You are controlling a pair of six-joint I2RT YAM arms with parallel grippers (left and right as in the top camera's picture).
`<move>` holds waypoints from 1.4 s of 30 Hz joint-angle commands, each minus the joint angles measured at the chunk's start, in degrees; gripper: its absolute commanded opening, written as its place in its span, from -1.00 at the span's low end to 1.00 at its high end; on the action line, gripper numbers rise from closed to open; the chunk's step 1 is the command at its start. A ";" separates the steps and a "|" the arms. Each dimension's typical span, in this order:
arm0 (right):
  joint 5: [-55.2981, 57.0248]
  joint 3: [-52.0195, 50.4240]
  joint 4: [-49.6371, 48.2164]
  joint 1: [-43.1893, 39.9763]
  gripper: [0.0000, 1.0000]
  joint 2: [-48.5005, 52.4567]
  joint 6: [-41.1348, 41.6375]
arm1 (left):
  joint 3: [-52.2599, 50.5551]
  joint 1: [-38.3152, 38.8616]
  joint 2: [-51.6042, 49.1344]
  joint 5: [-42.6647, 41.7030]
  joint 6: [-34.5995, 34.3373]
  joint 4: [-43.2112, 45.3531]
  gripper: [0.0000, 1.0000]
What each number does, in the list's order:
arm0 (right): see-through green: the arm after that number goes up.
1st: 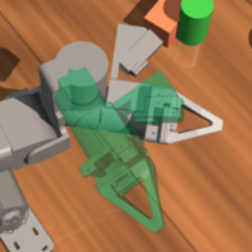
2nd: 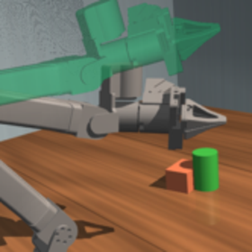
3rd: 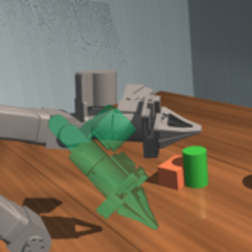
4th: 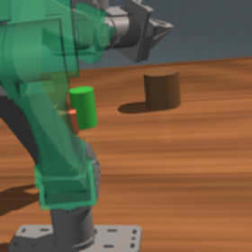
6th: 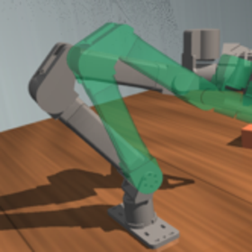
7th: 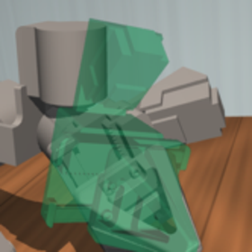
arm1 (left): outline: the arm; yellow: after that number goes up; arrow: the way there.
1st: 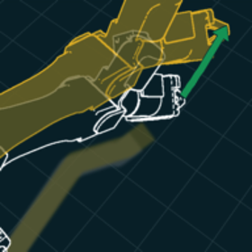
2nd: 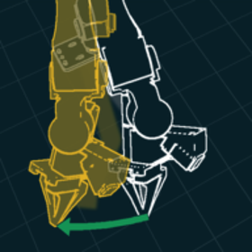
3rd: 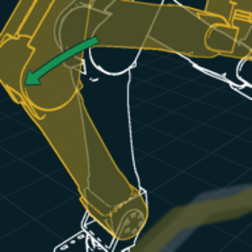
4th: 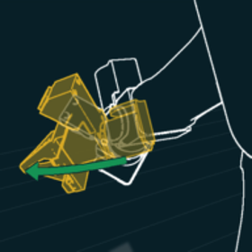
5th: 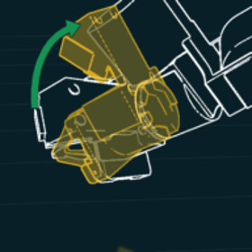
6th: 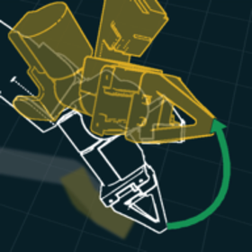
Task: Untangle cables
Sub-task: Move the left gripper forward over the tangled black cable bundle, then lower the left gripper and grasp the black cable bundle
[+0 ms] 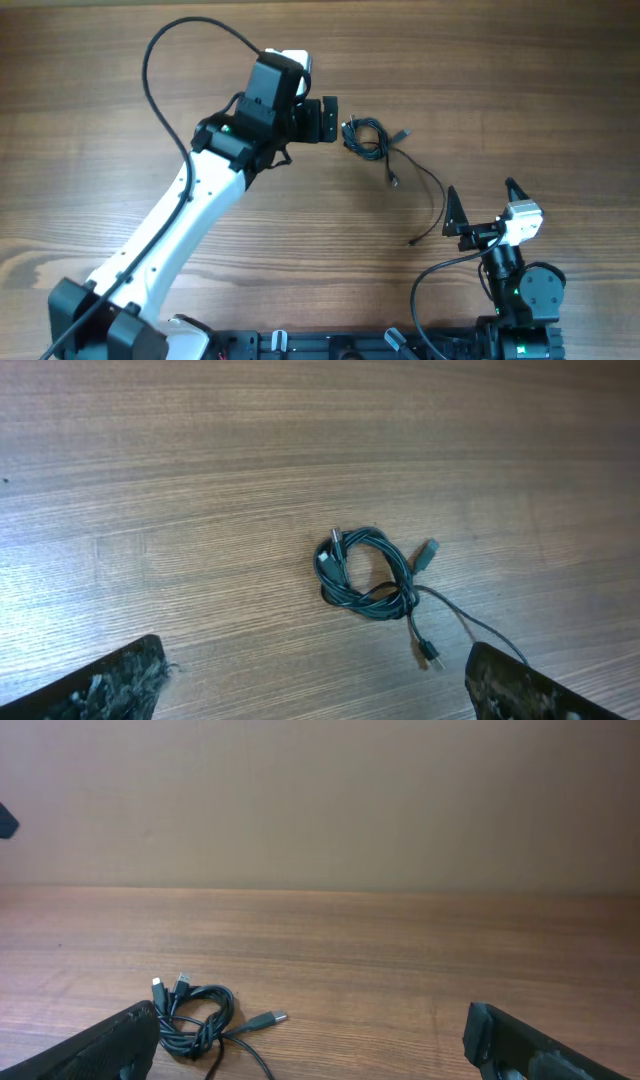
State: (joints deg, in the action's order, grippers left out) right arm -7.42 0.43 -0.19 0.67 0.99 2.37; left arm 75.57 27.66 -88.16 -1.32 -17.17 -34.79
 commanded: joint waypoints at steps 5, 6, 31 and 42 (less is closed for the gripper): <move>0.98 -0.13 -0.15 0.13 0.99 -0.57 0.76 | 1.97 -0.15 -3.82 0.85 -1.57 0.07 0.94; 0.98 -0.13 -0.15 0.13 0.99 -0.57 0.74 | 2.27 -0.50 -4.46 0.85 -1.79 0.09 0.94; 0.98 -0.13 -0.15 0.13 0.99 -0.57 0.74 | 9.29 3.39 -24.74 -5.25 -4.35 6.12 0.89; 0.98 -0.13 -0.15 0.13 0.99 -0.57 0.74 | 9.16 10.25 -33.62 -4.76 -15.26 6.10 0.20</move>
State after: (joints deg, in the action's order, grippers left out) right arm -7.42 0.43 -0.19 0.67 0.99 2.37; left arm 83.96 36.38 -120.64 -5.87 -29.21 -28.12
